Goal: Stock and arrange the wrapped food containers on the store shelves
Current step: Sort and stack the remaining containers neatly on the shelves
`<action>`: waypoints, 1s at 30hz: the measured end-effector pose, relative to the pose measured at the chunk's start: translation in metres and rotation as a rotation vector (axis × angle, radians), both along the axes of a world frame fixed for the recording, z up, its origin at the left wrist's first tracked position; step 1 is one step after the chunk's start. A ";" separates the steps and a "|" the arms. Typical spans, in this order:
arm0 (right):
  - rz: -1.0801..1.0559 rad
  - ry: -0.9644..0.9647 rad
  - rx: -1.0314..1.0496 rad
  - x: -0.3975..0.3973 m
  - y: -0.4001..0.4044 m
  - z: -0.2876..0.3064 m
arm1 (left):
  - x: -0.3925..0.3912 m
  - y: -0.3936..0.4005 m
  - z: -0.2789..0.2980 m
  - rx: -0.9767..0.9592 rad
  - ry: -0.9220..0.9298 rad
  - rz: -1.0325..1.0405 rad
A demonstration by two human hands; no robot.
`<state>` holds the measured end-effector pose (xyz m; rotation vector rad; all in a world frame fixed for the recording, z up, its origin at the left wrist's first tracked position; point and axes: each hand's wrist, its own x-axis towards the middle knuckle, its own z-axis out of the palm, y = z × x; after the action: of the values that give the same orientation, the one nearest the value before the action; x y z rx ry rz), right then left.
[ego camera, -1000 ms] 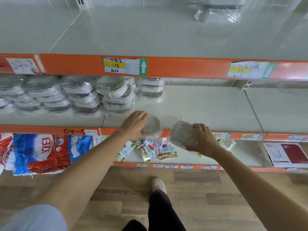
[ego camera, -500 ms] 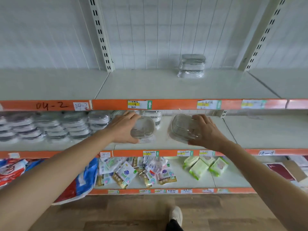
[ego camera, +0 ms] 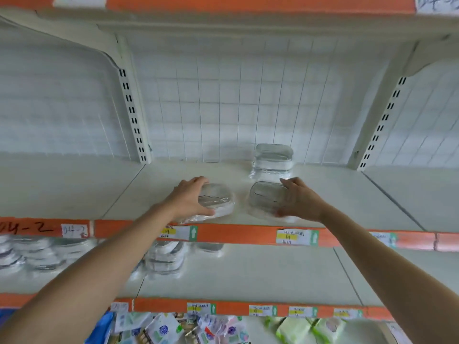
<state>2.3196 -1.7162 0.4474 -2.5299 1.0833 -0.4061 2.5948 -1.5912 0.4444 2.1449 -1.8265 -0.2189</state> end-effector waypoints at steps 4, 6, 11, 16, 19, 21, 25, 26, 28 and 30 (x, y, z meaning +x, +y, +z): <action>0.045 0.037 0.120 0.012 -0.034 -0.009 | 0.011 -0.026 -0.010 0.000 0.070 -0.001; 0.086 -0.002 0.198 0.016 -0.044 -0.015 | 0.018 -0.030 -0.015 0.014 0.015 -0.003; 0.169 0.065 0.194 0.022 -0.053 -0.028 | 0.029 -0.028 -0.029 0.046 0.133 -0.050; 0.177 -0.045 0.077 0.027 -0.051 -0.020 | 0.042 -0.043 -0.022 0.038 0.107 -0.063; 0.206 -0.144 0.018 0.028 -0.061 0.014 | 0.058 -0.056 -0.006 0.017 0.099 -0.037; 0.179 -0.204 -0.038 0.028 -0.078 0.039 | 0.065 -0.068 0.010 -0.052 0.119 0.001; -0.008 -0.154 -0.131 0.033 -0.121 0.070 | 0.059 -0.093 0.046 -0.202 0.250 0.026; -0.049 -0.112 -0.122 0.035 -0.130 0.072 | 0.055 -0.100 0.053 -0.237 0.281 0.018; -0.080 -0.059 -0.074 0.039 -0.146 0.069 | 0.043 -0.114 0.067 -0.307 0.322 -0.004; -0.095 -0.082 0.010 0.044 -0.156 0.060 | 0.031 -0.128 0.080 -0.359 0.375 -0.037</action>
<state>2.3635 -1.8721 0.5078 -2.4375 1.1738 -0.5232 2.6258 -1.7192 0.5239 1.6955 -1.5544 -0.2589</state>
